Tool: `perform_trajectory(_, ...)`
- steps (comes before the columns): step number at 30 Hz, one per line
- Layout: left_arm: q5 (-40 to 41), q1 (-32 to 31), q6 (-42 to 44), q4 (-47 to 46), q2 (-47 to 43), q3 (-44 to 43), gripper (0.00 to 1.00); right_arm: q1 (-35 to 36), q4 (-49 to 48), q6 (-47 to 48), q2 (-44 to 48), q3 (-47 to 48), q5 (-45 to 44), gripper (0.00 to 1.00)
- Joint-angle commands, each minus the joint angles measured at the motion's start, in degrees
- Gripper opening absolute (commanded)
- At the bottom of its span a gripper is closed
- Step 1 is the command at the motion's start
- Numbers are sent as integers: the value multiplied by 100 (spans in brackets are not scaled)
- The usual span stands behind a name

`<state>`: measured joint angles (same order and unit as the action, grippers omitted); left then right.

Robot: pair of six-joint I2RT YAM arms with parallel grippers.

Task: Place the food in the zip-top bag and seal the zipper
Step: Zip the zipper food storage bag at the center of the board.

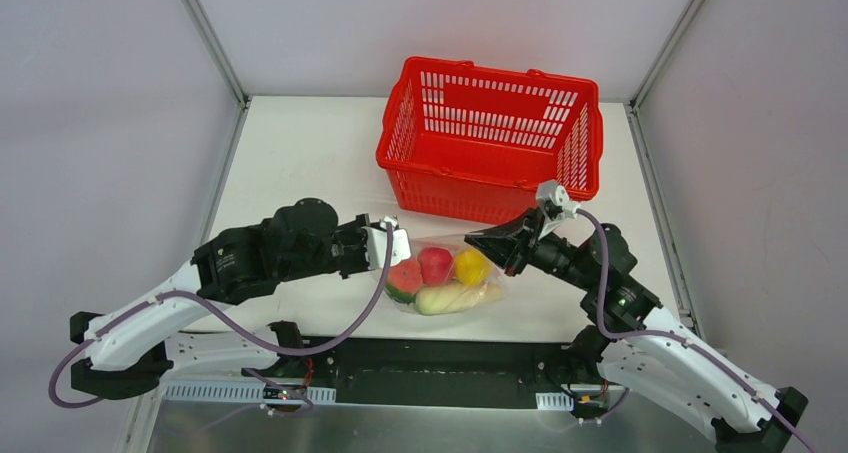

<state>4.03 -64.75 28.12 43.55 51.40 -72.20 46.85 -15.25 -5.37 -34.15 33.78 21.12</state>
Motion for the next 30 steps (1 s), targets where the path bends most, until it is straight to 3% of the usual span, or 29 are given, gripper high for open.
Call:
perform_trajectory(1,482,105,-292,384,-425,288,0,-21,-568,-142,148,-13,-879,0)
perform_trajectory(16,1359,107,-965,736,-1489,1158,0,-25,-600,-210,151,-134,-1500,0)
perform_trajectory(23,1600,109,-1074,493,-1840,1409,1,-25,-605,-184,35,-95,-1297,0)
perform_trajectory(25,1522,112,-1080,388,-1808,1426,14,-24,-605,-190,-5,-78,-1194,0)
perform_trajectory(28,1626,112,-1215,171,-1726,1465,49,-26,-603,-242,-106,-30,-967,0)
perform_trajectory(30,1704,112,-1336,-43,-1741,1521,63,-21,-603,-322,-170,21,-977,0)
